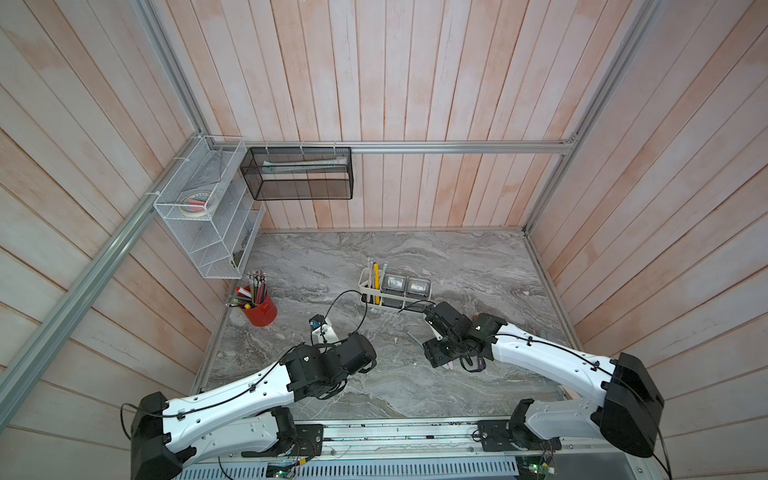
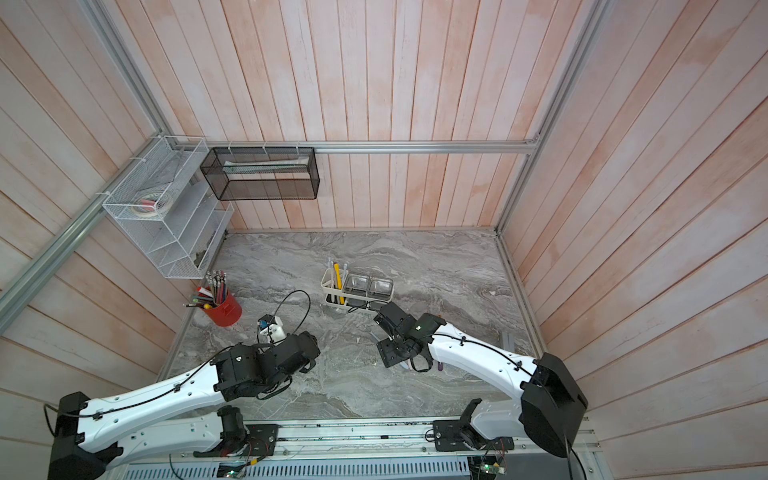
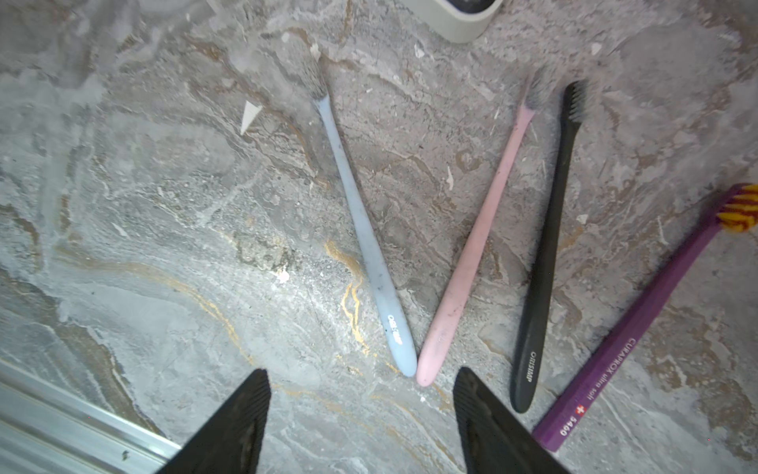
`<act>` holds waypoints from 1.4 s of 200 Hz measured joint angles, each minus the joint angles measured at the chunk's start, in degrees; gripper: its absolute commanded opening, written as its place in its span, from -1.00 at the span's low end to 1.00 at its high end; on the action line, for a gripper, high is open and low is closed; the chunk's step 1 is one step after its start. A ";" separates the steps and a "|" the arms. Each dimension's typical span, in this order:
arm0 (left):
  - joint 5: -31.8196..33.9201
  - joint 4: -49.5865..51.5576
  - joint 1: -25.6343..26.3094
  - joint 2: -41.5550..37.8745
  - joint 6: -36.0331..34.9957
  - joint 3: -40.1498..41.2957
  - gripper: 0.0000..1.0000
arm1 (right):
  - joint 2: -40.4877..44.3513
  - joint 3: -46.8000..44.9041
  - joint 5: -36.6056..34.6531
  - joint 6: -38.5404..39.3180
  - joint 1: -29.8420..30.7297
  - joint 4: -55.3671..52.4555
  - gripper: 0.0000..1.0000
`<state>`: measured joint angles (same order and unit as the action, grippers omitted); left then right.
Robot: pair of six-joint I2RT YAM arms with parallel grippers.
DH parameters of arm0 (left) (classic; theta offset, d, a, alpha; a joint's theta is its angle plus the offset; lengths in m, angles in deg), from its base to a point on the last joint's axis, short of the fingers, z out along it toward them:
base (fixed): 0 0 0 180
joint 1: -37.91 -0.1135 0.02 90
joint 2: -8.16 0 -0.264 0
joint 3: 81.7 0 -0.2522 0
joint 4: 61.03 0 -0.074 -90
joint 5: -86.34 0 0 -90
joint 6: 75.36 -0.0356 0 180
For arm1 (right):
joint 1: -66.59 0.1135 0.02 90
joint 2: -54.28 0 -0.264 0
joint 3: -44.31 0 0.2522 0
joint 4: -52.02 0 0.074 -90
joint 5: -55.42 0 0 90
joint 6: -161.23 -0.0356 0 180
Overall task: Place the toothbrush into the toothbrush holder
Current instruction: Pick up the toothbrush from the center of the board.
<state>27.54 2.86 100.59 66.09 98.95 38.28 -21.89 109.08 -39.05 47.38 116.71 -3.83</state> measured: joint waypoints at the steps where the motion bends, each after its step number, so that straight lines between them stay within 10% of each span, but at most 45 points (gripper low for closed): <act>1: 0.00 -0.02 0.00 0.00 -0.04 0.00 0.73 | -0.11 0.04 0.07 0.20 -0.04 -0.04 0.35; 280: 0.39 -2.58 0.00 -1.68 -1.38 1.42 0.73 | -16.11 1.73 5.03 4.76 -4.11 3.61 -0.08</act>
<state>27.93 0.28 100.59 64.41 97.58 39.70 -37.99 110.80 -34.03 52.14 112.61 -0.22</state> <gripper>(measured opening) 0.863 0.471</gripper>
